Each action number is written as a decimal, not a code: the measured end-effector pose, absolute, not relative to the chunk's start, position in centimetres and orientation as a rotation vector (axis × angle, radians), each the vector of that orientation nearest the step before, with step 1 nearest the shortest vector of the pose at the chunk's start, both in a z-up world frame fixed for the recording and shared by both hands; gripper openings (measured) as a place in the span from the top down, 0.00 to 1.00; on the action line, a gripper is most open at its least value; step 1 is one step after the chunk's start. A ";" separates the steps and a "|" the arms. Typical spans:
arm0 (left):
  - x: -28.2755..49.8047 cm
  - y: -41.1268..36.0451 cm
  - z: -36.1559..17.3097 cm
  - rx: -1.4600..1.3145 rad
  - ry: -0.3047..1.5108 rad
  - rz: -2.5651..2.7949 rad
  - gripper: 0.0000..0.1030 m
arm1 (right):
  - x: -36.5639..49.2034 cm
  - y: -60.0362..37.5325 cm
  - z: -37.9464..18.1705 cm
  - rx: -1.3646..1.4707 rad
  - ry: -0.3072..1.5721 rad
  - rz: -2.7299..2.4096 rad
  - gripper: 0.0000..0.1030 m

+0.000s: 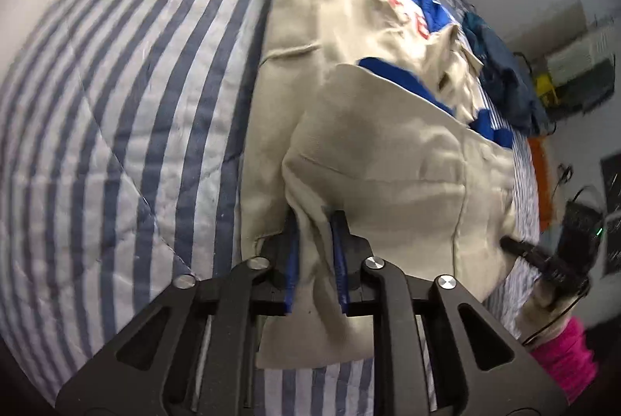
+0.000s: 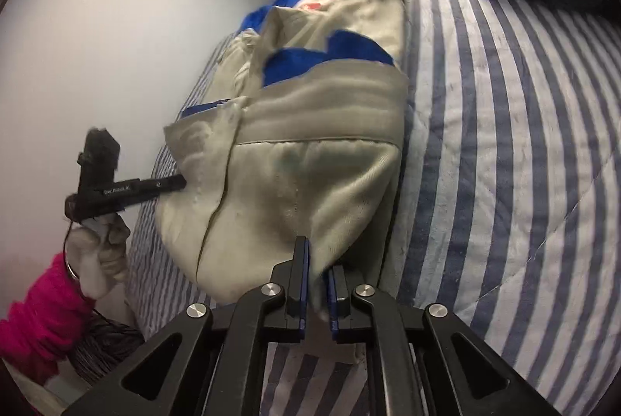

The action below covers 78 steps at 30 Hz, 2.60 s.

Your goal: Fold large clothes

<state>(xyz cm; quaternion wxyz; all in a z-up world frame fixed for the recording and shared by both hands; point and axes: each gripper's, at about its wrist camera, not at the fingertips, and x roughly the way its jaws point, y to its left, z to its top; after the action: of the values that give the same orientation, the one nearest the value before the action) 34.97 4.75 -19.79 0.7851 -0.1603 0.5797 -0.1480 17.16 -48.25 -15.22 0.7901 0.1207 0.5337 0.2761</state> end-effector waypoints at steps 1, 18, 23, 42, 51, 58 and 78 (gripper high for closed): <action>34.7 4.8 -19.2 -0.326 1.239 -0.318 0.75 | 17.1 -48.5 -14.4 0.227 1.123 0.569 0.73; 36.9 0.2 -17.9 -0.068 1.059 -0.314 0.62 | 21.4 -40.6 -14.2 -0.109 0.999 0.552 0.70; 37.3 0.6 -19.8 -0.071 1.045 -0.323 0.61 | 23.4 -39.6 -16.0 -0.107 1.048 0.544 0.73; 44.4 5.0 -11.3 -0.068 0.916 -0.313 0.55 | 27.4 -48.0 -6.0 0.002 0.848 0.424 0.60; 56.0 3.5 -14.5 -0.028 0.934 -0.317 0.55 | 36.5 -48.2 -8.4 0.037 0.906 0.440 0.72; 63.3 2.7 -18.9 -0.088 0.968 -0.334 0.56 | 42.1 -46.3 -12.5 0.055 0.959 0.477 0.75; 72.1 3.7 -19.6 -0.188 0.995 -0.366 0.30 | 52.9 -46.4 -15.2 0.162 0.949 0.463 0.58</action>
<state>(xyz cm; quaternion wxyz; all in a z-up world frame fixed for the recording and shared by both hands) 72.06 3.67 -19.58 0.8586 -0.0893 0.4738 -0.1741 52.90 -46.45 -15.22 0.8606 0.0771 0.4525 0.2205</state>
